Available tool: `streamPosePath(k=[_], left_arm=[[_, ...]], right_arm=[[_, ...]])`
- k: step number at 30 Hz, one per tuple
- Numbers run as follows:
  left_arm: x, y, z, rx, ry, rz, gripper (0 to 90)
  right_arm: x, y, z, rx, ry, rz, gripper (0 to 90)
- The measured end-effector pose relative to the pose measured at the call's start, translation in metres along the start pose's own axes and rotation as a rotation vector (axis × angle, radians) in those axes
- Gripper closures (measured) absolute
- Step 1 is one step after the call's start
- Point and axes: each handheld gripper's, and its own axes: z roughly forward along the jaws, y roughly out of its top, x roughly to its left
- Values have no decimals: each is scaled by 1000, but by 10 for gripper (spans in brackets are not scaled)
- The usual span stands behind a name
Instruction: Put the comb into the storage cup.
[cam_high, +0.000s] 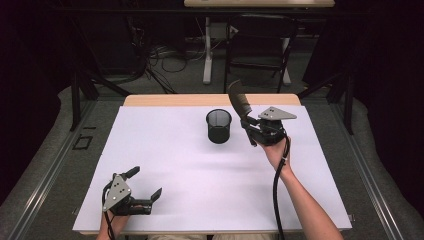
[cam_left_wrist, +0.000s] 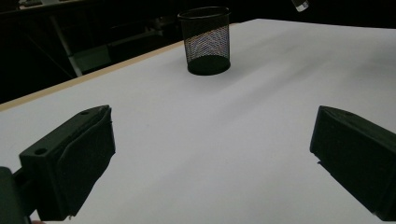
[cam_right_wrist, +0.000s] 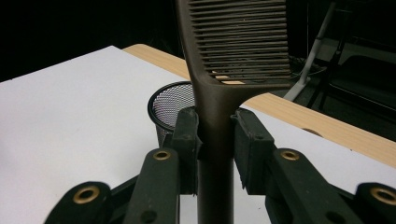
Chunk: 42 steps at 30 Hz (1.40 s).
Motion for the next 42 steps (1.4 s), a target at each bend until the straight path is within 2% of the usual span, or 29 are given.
streamPosePath(k=[23,42], left_arm=[[0,0,0,1,1,2,1],[0,0,0,-3,4,1,1]], right_arm=[[2,10,11,-22,2,0,722],[5,16,18,-78,1,-7,722]])
